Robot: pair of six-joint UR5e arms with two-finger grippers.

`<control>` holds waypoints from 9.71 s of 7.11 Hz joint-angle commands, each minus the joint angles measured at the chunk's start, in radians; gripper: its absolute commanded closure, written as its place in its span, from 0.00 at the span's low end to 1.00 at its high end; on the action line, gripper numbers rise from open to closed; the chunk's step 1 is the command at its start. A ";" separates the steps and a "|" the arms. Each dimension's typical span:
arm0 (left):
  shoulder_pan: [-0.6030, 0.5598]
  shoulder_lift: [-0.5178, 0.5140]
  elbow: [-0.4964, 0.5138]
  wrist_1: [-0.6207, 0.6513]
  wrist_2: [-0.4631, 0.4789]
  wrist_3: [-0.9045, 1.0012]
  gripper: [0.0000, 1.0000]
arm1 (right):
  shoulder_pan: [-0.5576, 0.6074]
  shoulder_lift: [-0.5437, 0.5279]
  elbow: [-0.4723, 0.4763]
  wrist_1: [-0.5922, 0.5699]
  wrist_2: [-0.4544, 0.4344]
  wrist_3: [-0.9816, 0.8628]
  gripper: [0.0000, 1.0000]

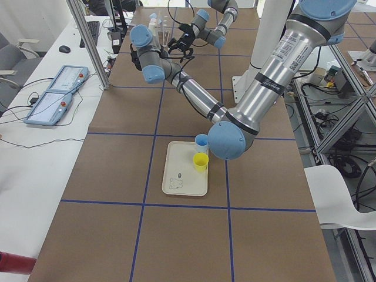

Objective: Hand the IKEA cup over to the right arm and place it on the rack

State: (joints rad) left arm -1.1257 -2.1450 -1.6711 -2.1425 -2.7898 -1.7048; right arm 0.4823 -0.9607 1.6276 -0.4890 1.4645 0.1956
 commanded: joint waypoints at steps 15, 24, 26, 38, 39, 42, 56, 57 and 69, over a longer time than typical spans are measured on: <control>0.138 -0.053 -0.009 0.000 0.082 -0.006 1.00 | -0.019 0.042 0.011 0.000 -0.030 -0.002 0.09; 0.161 -0.062 -0.009 -0.003 0.116 -0.012 0.80 | -0.021 0.037 0.021 -0.003 -0.062 -0.005 0.39; 0.159 -0.081 -0.009 -0.003 0.116 -0.007 0.01 | -0.019 0.033 0.021 -0.003 -0.062 -0.007 0.40; 0.116 0.212 -0.042 -0.011 0.562 0.478 0.00 | 0.404 -0.441 0.365 -0.585 0.119 -0.712 0.39; 0.118 0.215 -0.042 -0.011 0.562 0.478 0.00 | 0.448 -0.522 0.362 -0.585 0.108 -0.928 0.40; 0.119 0.215 -0.041 -0.013 0.562 0.478 0.00 | 0.568 -0.640 0.351 -0.585 0.103 -1.374 0.42; 0.121 0.212 -0.042 -0.013 0.559 0.473 0.00 | 0.458 -0.576 0.131 -0.576 -0.300 -1.788 0.50; 0.121 0.212 -0.044 -0.013 0.559 0.473 0.00 | 0.455 -0.569 0.123 -0.576 -0.306 -1.788 0.50; 0.119 0.234 -0.071 -0.013 0.559 0.481 0.00 | 0.427 -0.468 0.110 -0.583 -0.288 -1.690 0.01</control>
State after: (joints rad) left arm -1.0037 -1.9265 -1.7223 -2.1554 -2.2294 -1.2284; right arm 0.9090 -1.4555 1.7179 -1.0697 1.1590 -1.5589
